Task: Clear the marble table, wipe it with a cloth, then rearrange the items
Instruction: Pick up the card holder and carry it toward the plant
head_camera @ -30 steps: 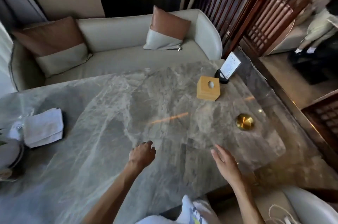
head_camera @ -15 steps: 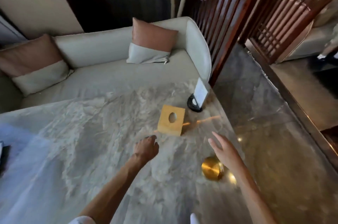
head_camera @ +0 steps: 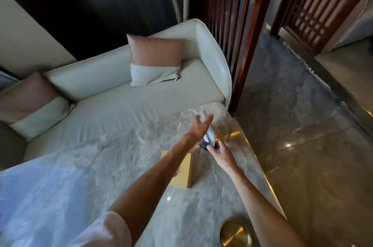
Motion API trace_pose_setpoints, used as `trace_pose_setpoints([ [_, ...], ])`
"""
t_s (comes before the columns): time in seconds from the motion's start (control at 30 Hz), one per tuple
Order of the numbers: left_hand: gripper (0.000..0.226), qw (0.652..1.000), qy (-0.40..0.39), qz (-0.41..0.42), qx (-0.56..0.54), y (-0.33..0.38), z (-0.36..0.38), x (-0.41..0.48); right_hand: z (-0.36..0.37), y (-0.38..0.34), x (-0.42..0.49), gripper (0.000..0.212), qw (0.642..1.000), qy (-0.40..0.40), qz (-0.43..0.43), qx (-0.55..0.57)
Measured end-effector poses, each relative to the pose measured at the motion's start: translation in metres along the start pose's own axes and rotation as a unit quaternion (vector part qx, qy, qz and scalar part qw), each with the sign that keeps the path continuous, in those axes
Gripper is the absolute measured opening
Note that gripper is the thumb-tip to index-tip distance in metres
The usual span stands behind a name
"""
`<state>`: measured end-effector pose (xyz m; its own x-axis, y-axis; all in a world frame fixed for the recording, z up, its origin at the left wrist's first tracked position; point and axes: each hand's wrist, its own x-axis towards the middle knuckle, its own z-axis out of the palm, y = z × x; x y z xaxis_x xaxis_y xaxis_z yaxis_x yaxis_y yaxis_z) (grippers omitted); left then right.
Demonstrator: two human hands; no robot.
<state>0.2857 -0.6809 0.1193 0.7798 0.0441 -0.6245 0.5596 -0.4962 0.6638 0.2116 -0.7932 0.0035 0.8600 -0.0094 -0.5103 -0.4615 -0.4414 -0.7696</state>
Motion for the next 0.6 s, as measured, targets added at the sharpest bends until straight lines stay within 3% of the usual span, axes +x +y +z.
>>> trace_pose_setpoints([
  [0.1, 0.075, 0.999, -0.042, -0.024, -0.017, 0.003, 0.017, 0.006, 0.013, 0.002, 0.009, 0.043, 1.0, 0.004, 0.015, 0.02],
  [0.23, 0.03, 0.996, -0.035, -0.035, -0.069, 0.0, 0.022, 0.005, 0.012, 0.001, 0.004, 0.036, 0.998, 0.053, -0.01, 0.02],
  [0.33, 0.012, 0.998, -0.012, -0.01, -0.068, -0.008, 0.003, -0.015, 0.005, -0.008, -0.019, 0.038, 0.999, -0.029, -0.008, 0.019],
  [0.4, 0.014, 0.993, -0.02, 0.003, -0.113, -0.022, -0.022, -0.043, 0.002, -0.015, -0.043, 0.048, 0.995, -0.067, -0.023, 0.064],
  [0.5, 0.033, 0.969, -0.036, 0.012, -0.242, -0.061, -0.073, -0.102, -0.001, -0.031, -0.089, 0.055, 0.979, -0.047, -0.009, 0.196],
  [0.6, 0.032, 0.942, -0.036, 0.036, -0.331, -0.114, -0.125, -0.171, 0.018, -0.044, -0.144, 0.059, 0.964, -0.04, 0.051, 0.259],
])
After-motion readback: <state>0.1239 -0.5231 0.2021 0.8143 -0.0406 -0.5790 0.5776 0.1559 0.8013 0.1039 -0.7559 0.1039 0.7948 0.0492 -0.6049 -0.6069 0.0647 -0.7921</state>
